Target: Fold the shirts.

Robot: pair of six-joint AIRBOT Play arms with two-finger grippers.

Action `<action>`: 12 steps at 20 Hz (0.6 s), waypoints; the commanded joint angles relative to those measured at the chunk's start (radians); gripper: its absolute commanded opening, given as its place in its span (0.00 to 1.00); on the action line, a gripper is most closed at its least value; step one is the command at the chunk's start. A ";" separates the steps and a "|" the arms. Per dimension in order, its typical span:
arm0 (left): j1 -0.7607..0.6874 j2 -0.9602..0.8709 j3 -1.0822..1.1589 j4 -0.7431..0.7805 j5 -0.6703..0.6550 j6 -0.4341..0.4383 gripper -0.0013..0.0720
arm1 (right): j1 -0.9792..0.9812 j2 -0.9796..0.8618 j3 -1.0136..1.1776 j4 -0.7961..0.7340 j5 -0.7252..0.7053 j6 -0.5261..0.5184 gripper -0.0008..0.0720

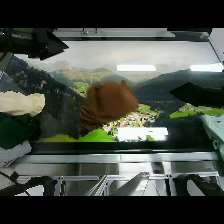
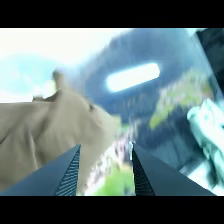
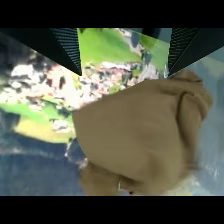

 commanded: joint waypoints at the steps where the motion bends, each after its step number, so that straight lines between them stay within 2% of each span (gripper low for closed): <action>1: 0.022 0.048 -0.126 0.182 -0.124 -0.052 0.47 | 0.000 -0.055 0.000 0.000 0.002 -0.002 0.80; 3: 0.057 0.076 -0.277 0.285 -0.127 -0.051 0.47 | 0.001 -0.140 0.000 0.028 0.002 -0.047 0.80; 4: 0.077 0.084 -0.372 0.272 -0.103 -0.051 0.47 | 0.002 -0.189 0.000 0.055 0.002 -0.071 0.80; 7: 0.094 0.072 -0.625 0.229 0.095 -0.017 0.47 | 0.036 -0.342 0.000 0.105 -0.054 -0.166 0.80; 9: 0.077 0.010 -0.725 0.109 0.193 0.093 0.47 | 0.106 -0.466 0.000 0.105 -0.160 -0.182 0.80; 12: 0.026 -0.135 -0.758 -0.066 0.262 0.229 0.47 | 0.224 -0.644 0.017 0.133 -0.294 -0.196 0.80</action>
